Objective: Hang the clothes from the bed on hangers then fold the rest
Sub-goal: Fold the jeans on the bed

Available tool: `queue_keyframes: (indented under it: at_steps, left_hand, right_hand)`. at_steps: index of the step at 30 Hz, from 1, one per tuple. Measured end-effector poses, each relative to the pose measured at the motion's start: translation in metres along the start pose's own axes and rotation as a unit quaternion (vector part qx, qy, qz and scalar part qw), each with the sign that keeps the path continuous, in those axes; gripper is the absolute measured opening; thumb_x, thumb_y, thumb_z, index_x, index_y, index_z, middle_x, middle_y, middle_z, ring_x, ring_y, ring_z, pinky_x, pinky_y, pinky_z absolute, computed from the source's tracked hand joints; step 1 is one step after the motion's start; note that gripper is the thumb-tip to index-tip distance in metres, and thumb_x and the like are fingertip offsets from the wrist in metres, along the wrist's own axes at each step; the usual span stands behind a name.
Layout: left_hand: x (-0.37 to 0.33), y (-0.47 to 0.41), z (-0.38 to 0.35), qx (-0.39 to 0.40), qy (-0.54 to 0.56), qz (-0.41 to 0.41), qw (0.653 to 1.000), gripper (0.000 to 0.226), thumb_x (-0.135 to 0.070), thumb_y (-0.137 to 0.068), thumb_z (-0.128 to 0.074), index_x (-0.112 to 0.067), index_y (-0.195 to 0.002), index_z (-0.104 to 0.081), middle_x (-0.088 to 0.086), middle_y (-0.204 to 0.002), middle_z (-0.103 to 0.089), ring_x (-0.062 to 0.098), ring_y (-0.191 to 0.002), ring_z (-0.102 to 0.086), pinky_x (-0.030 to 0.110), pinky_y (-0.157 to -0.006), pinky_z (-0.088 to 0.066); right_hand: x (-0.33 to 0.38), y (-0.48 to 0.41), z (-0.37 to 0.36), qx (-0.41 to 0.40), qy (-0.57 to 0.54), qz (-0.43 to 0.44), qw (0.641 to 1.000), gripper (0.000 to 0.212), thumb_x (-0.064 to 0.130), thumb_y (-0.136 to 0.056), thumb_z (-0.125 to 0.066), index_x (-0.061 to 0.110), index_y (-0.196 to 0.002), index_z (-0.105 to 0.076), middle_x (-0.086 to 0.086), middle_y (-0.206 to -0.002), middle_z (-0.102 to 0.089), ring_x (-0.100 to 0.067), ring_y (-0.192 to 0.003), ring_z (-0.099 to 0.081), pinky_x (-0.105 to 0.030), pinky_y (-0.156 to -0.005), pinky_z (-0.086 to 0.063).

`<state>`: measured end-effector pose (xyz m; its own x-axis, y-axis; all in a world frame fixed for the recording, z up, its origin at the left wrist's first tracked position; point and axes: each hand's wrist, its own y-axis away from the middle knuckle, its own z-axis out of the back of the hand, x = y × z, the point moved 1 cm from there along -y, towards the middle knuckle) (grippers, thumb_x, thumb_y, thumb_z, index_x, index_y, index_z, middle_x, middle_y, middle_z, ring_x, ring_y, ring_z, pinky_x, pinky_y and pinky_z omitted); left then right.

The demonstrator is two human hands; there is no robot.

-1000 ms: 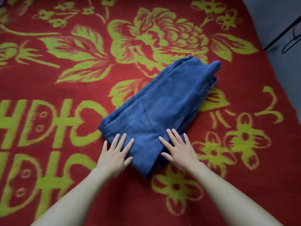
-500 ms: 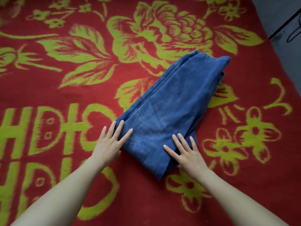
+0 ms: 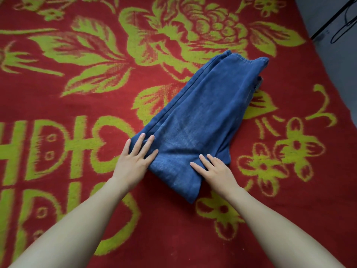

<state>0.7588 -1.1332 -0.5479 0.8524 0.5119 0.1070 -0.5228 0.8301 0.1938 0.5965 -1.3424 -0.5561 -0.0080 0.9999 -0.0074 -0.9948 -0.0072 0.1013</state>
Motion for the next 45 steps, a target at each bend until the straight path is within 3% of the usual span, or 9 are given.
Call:
queue_keyframes:
  at_steps: [4,8,14,21,25,30,38,42,45]
  left_hand:
    - [-0.001,0.013,0.025,-0.041,-0.022,-0.046,0.998,0.044,-0.011,-0.078,-0.040,-0.014,-0.110,-0.071,0.005,-0.135,-0.054,0.035,-0.125,-0.048,0.059,-0.092,-0.042]
    - [0.000,0.045,0.022,0.084,-0.034,-0.078,0.993,0.052,-0.011,-0.093,-0.042,-0.018,-0.145,-0.035,-0.006,-0.157,-0.016,0.036,-0.138,0.012,0.059,-0.111,-0.003]
    - [0.012,0.114,0.032,0.270,-0.040,-0.105,0.956,0.052,-0.019,-0.102,-0.023,-0.025,-0.151,-0.008,-0.009,-0.158,0.001,0.016,-0.145,0.012,0.050,-0.113,0.010]
    - [0.030,0.151,0.089,0.346,0.011,-0.148,0.926,0.041,-0.044,-0.093,-0.045,-0.029,-0.132,-0.046,-0.015,-0.143,-0.041,0.005,-0.138,-0.027,0.031,-0.106,-0.019]
    - [0.053,0.122,0.167,0.271,-0.006,-0.121,0.955,0.039,-0.052,-0.085,-0.053,-0.028,-0.115,-0.058,-0.014,-0.119,-0.061,0.007,-0.121,-0.048,0.032,-0.105,-0.018]
    - [0.037,0.072,0.232,-0.308,0.134,0.005,0.942,0.049,-0.037,-0.082,-0.051,-0.015,-0.125,-0.061,0.014,-0.133,-0.055,0.039,-0.127,-0.045,0.061,-0.098,-0.032]
    - [-0.069,0.017,0.105,0.029,0.157,0.104,0.982,0.073,-0.055,-0.094,-0.035,-0.036,-0.147,0.011,0.008,-0.157,0.016,0.028,-0.145,0.011,0.045,-0.114,-0.005]
    - [-0.099,0.010,0.049,0.126,0.147,0.095,0.977,0.072,-0.064,-0.091,-0.027,-0.041,-0.146,0.014,0.008,-0.156,0.019,0.031,-0.144,0.015,0.049,-0.114,-0.002]
    - [-0.102,0.003,0.049,0.094,0.121,0.088,0.984,0.073,-0.063,-0.087,-0.041,-0.038,-0.148,-0.010,0.015,-0.158,-0.001,0.038,-0.144,-0.003,0.055,-0.111,-0.014]
  right_hand:
    - [0.005,0.008,0.013,0.009,-0.037,0.012,0.999,0.054,0.005,-0.051,-0.082,0.025,-0.100,-0.075,-0.007,-0.093,-0.074,-0.025,-0.078,-0.072,-0.024,-0.057,-0.056]
    - [0.026,0.025,0.027,0.014,-0.054,0.063,0.996,0.048,0.017,-0.051,-0.065,0.032,-0.096,-0.075,0.003,-0.087,-0.074,-0.014,-0.071,-0.071,-0.016,-0.052,-0.050]
    - [0.083,0.070,0.044,0.072,-0.134,0.060,0.987,0.050,0.017,-0.062,-0.064,0.035,-0.108,-0.070,0.006,-0.100,-0.073,-0.011,-0.085,-0.070,-0.014,-0.068,-0.052]
    - [0.125,0.096,0.070,0.194,-0.354,0.016,0.915,0.043,0.020,-0.096,-0.048,0.030,-0.138,-0.046,0.008,-0.140,-0.049,-0.011,-0.129,-0.045,-0.019,-0.103,-0.033]
    - [0.107,0.084,0.114,0.179,-0.545,-0.053,0.817,0.041,0.001,-0.091,-0.055,0.021,-0.126,-0.055,0.012,-0.124,-0.058,0.002,-0.117,-0.051,-0.013,-0.100,-0.035]
    - [0.025,0.056,0.149,0.044,-0.723,-0.186,0.664,0.022,-0.002,-0.087,-0.057,0.016,-0.098,-0.062,0.010,-0.091,-0.070,0.007,-0.081,-0.061,-0.013,-0.073,-0.049]
    - [-0.045,0.016,0.088,-0.093,-0.739,-0.496,0.447,0.022,0.034,-0.097,-0.048,0.015,-0.098,-0.060,0.011,-0.063,-0.070,-0.004,-0.054,-0.065,-0.018,-0.046,-0.049]
    - [-0.047,0.006,0.073,-0.138,-0.825,-0.468,0.284,0.067,0.069,-0.090,-0.017,0.022,-0.098,-0.064,0.005,-0.085,-0.072,-0.013,-0.076,-0.068,-0.025,-0.062,-0.053]
    - [-0.047,0.002,0.070,-0.154,-0.838,-0.440,0.283,0.066,0.069,-0.090,-0.020,0.023,-0.114,-0.060,0.002,-0.106,-0.068,-0.015,-0.094,-0.064,-0.031,-0.075,-0.051]
